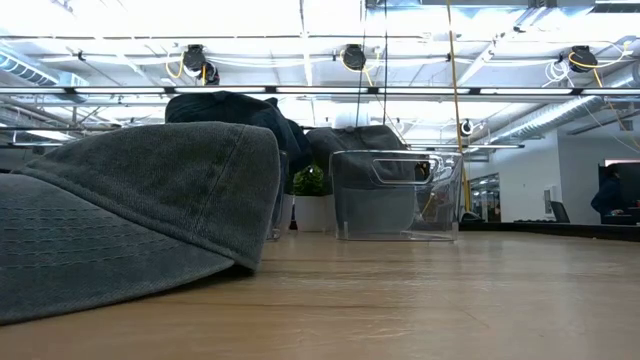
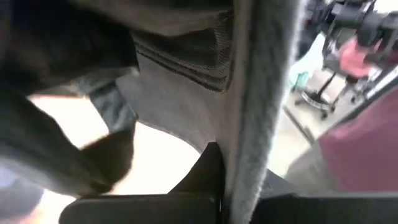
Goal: Pick & Place hat
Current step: Put the right gray cap into the right transparent bin
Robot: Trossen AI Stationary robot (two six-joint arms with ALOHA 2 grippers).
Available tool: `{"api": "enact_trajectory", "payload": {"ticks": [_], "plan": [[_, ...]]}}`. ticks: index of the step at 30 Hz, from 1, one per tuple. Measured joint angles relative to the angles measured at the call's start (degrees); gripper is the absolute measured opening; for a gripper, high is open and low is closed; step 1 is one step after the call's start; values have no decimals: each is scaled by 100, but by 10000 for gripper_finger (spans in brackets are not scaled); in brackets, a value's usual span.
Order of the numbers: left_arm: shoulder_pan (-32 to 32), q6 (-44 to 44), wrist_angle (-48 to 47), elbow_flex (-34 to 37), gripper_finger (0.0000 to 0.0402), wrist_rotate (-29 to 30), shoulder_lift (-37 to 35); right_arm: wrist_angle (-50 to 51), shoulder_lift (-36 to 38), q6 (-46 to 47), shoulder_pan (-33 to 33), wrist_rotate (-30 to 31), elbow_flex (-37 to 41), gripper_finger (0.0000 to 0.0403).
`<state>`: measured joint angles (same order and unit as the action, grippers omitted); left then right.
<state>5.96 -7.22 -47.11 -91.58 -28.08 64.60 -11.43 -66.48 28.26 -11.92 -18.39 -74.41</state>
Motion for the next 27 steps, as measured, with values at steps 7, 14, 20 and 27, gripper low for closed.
{"api": "enact_trajectory", "payload": {"ticks": [7,14,20,27], "plan": [[-211,314,-1139,-695,8,183,530,653,-61,-706,-130,-5,-620,250],[-509,647,-2160,-1426,8,610,1242,824,-172,-778,-123,-235,-754,249],[-700,924,-2925,-2174,8,1062,1866,1067,-253,-866,-110,-433,-766,249],[-770,1010,-3271,-2652,8,1076,2468,1226,-311,-961,-70,-468,-768,249]]}}
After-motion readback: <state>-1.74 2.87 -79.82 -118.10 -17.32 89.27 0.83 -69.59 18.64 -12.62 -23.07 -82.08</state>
